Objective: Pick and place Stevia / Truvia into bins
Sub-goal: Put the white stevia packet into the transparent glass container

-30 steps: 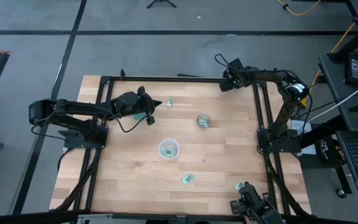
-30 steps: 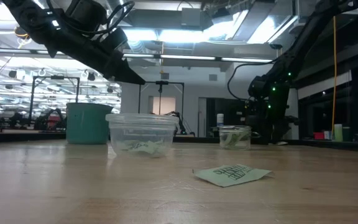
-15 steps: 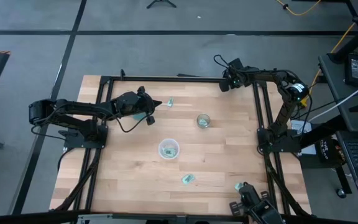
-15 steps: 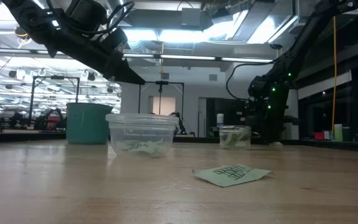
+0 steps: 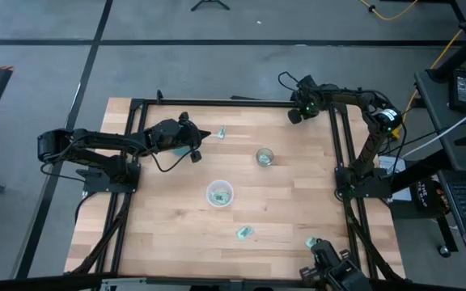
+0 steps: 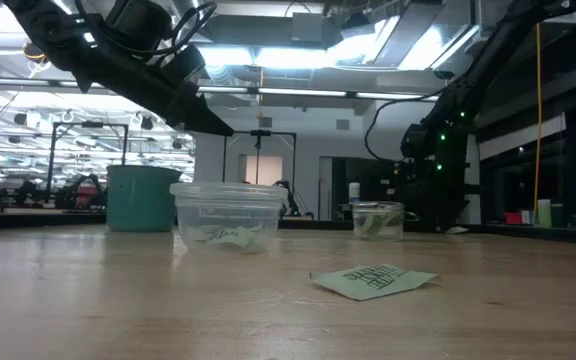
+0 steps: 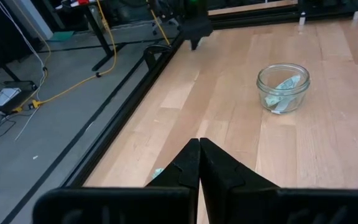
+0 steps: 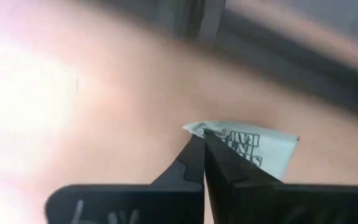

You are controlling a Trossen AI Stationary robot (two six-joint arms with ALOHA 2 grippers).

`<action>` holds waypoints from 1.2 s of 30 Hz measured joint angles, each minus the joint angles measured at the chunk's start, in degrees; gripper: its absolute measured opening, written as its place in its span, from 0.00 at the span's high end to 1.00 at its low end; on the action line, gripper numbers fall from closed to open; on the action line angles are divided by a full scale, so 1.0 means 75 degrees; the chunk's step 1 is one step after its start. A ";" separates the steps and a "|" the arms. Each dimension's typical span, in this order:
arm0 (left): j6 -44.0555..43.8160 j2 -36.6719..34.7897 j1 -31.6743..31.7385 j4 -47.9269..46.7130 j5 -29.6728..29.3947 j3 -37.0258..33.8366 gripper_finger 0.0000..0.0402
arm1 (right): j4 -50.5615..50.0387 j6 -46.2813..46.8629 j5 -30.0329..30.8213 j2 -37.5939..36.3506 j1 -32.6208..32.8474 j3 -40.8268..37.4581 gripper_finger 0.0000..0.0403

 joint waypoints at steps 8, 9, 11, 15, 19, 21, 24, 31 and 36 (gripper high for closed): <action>0.0006 0.0000 0.0000 0.0003 0.0003 0.0000 0.99 | -0.0492 -0.0185 -0.0716 -0.0419 0.0627 0.0052 1.00; 0.0006 0.0000 0.0000 0.0003 0.0003 0.0000 0.99 | -0.0473 -0.0257 -0.0715 -0.0496 0.0728 0.0053 1.00; 0.0006 0.0000 0.0000 0.0006 0.0003 0.0000 0.99 | -0.0454 -0.0421 -0.0710 -0.0657 0.0925 0.0059 1.00; 0.0006 0.0000 0.0000 0.0011 0.0003 0.0000 0.99 | -0.0421 -0.0506 -0.0710 -0.1129 0.1333 0.0072 1.00; -0.0009 0.0000 0.0000 0.0063 0.0001 0.0000 0.99 | -0.0406 -0.0609 -0.1054 -0.1734 0.1740 0.0078 1.00; -0.0058 0.0000 0.0000 0.0058 0.0000 0.0000 0.99 | -0.0404 -0.0612 -0.1294 -0.2093 0.1978 0.0078 1.00; -0.0058 0.0000 0.0000 0.0061 0.0003 0.0000 0.99 | -0.0372 -0.0606 -0.1382 -0.2583 0.2390 0.0081 1.00; -0.0373 0.0000 -0.0009 0.0061 0.0004 0.0000 0.99 | -0.0340 -0.0300 -0.1370 -0.3551 0.3601 0.0090 1.00; -0.0465 0.0000 -0.0009 0.0063 0.0006 0.0000 0.99 | -0.0324 -0.0493 -0.1264 -0.4023 0.4481 0.0090 1.00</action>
